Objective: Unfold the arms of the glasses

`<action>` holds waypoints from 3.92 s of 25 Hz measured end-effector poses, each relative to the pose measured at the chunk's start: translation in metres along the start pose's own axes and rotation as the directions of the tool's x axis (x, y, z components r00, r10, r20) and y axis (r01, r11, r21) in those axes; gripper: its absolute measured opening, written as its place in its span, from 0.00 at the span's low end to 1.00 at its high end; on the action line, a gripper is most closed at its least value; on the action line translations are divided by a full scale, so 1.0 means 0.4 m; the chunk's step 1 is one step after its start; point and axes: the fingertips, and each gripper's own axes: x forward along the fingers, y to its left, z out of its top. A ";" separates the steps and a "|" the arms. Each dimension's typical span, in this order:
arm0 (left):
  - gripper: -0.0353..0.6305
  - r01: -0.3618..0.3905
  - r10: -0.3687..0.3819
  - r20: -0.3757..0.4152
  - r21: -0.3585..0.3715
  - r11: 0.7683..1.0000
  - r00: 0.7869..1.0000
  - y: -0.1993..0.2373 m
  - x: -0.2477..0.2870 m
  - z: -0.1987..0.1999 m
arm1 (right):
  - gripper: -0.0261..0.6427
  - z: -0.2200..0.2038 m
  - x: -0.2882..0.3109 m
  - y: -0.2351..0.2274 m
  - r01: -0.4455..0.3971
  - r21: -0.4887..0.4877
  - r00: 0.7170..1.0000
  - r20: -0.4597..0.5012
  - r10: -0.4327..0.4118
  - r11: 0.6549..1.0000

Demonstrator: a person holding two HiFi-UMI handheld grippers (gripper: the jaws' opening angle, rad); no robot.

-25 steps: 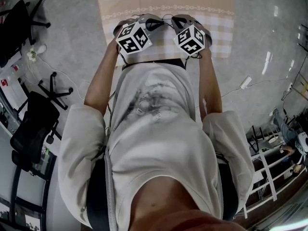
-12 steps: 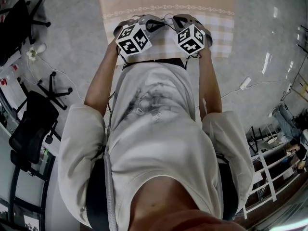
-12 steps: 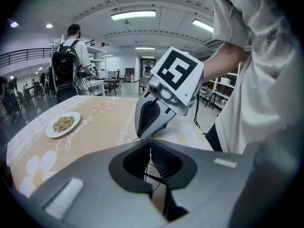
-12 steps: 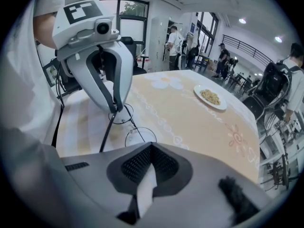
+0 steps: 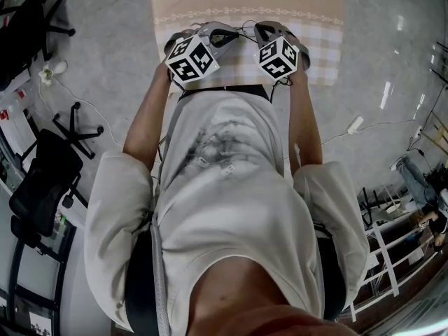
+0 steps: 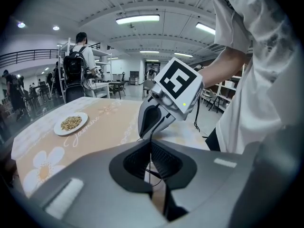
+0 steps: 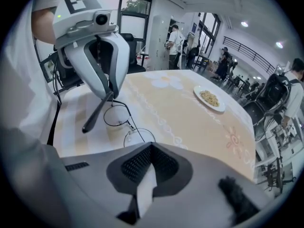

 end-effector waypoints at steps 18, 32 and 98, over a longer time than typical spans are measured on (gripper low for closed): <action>0.08 -0.086 0.087 0.023 -0.035 0.996 0.996 -0.004 -0.042 0.001 | 0.06 0.000 0.002 -0.001 0.038 -0.001 0.999 -0.012 -0.038 0.999; 0.08 -0.136 0.140 0.046 -0.079 0.987 0.989 -0.004 -0.083 -0.005 | 0.06 0.000 0.004 0.000 0.051 -0.016 0.999 -0.014 -0.051 0.999; 0.07 -0.097 0.102 0.040 -0.098 0.990 0.994 -0.053 -0.101 -0.041 | 0.18 0.113 0.050 0.115 -0.048 -0.301 0.999 0.009 0.053 0.952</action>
